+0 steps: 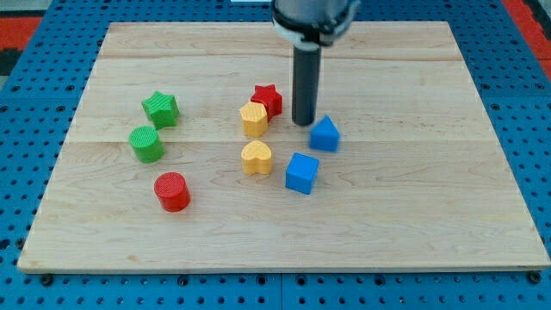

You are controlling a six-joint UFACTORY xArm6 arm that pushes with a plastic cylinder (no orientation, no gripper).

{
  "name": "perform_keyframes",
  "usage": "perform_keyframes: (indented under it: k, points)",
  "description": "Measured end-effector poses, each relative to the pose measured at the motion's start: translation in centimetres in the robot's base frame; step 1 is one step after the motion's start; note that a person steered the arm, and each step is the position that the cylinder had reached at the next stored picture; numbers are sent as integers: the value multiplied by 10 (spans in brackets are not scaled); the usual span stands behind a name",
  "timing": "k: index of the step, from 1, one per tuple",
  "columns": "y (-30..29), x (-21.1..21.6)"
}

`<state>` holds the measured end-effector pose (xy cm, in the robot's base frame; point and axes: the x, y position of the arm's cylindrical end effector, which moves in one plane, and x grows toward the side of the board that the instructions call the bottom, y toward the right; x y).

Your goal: Move the red star above the green star

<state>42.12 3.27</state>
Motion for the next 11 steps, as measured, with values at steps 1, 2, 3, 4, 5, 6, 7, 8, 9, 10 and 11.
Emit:
perform_keyframes:
  k: [1,2,3,4,5,6,7,8,9,10,11]
  points:
    - [-21,-22]
    - [-28,-64]
    - [-73,-52]
    - [-87,-64]
    - [-110,-80]
    - [-133,-89]
    - [-147,-89]
    - [-149,-89]
    - [-155,-89]
    - [-164,-89]
    - [-131,-72]
